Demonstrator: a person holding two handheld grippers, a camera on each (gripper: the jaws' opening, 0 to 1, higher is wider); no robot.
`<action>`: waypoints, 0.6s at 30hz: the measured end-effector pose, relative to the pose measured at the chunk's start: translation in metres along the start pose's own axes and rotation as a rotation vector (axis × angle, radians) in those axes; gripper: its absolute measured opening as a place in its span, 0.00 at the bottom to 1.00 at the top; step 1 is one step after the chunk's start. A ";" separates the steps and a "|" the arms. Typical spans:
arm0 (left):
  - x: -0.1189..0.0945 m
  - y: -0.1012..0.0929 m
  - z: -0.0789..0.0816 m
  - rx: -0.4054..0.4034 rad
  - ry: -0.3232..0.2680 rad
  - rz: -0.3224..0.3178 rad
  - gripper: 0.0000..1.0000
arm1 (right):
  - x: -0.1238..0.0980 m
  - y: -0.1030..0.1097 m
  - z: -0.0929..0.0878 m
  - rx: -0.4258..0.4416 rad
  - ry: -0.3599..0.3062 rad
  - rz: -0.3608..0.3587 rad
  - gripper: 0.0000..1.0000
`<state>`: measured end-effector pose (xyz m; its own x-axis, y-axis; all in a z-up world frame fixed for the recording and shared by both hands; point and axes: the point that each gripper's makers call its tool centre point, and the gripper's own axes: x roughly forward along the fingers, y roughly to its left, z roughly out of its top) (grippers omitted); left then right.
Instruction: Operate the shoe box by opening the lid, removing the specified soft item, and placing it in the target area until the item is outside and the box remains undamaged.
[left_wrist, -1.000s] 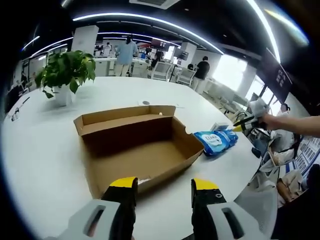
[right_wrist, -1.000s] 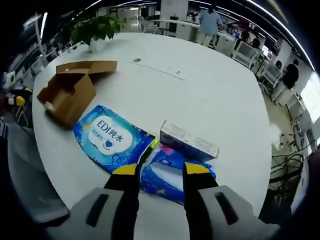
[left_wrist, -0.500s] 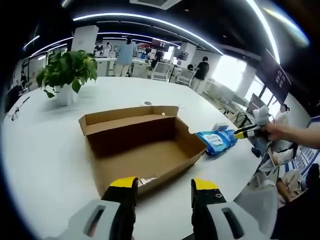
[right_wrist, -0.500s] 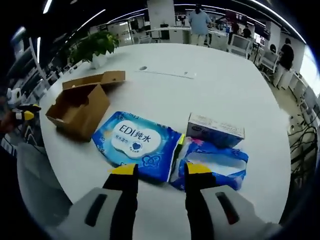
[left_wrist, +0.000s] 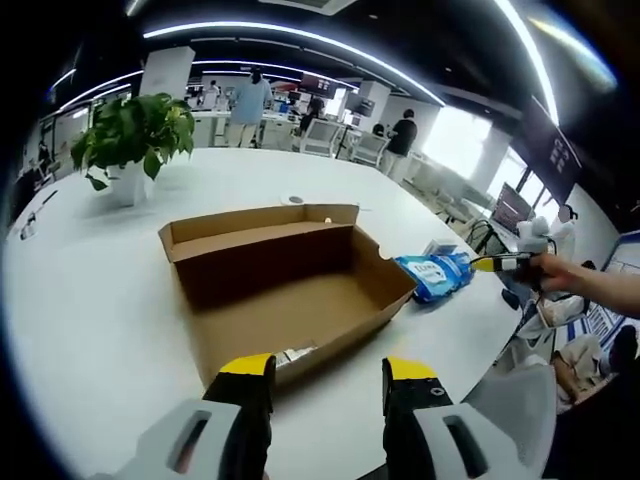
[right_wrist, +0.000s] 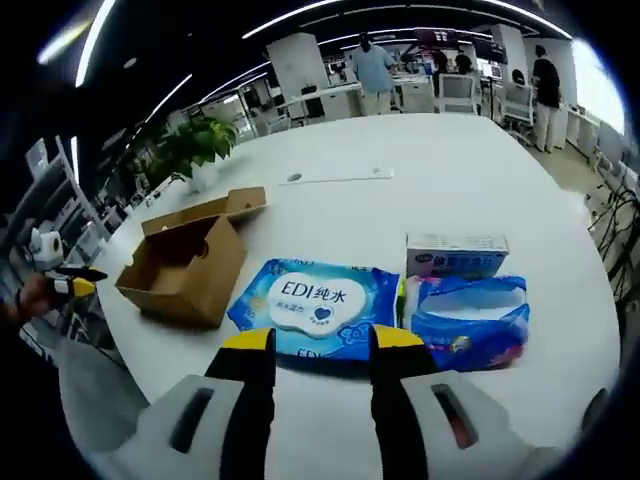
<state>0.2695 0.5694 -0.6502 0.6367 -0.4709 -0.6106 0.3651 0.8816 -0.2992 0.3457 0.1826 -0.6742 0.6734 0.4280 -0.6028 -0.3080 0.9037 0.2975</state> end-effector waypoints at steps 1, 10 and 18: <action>0.000 0.001 0.001 0.001 0.000 -0.001 0.43 | -0.001 -0.001 -0.001 0.015 -0.006 -0.004 0.34; 0.006 0.010 0.001 0.019 0.015 -0.012 0.43 | 0.000 0.015 -0.022 0.129 -0.043 0.007 0.36; 0.010 0.019 0.004 0.044 0.028 -0.023 0.43 | 0.006 0.045 -0.041 0.151 -0.043 0.026 0.37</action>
<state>0.2855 0.5808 -0.6593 0.6086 -0.4897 -0.6244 0.4098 0.8678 -0.2811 0.3080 0.2267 -0.6949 0.6956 0.4470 -0.5625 -0.2233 0.8786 0.4220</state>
